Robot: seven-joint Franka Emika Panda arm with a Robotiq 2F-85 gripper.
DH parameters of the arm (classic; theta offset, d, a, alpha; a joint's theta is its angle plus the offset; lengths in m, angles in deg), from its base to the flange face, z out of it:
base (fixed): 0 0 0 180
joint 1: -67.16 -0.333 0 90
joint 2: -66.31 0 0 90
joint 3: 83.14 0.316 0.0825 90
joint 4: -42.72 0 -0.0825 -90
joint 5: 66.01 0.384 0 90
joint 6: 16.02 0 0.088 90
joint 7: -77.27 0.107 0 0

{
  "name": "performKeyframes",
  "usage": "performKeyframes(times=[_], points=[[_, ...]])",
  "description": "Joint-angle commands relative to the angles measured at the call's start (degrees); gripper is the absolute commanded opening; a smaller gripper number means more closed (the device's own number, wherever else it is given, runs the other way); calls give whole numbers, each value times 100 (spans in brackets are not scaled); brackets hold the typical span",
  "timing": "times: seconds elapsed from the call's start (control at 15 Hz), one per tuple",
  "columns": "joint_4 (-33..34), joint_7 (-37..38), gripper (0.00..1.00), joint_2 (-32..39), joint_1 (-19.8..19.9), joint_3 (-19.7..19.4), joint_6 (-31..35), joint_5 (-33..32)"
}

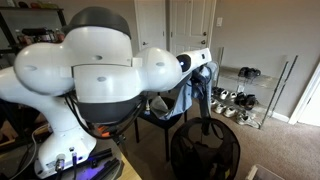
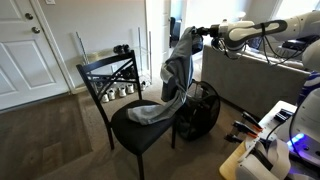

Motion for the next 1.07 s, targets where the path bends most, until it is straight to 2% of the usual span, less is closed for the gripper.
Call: performKeyframes(times=[0.0, 0.13, 0.4, 1.0], points=[[-415, -777, 2, 218, 809, 550, 61, 512], [-513, -1061, 2, 322, 1154, 719, 53, 726], [-1149, -1238, 2, 750, 1730, 924, 80, 454], [-2545, -1853, 2, 1145, 2637, 841, 61, 659]])
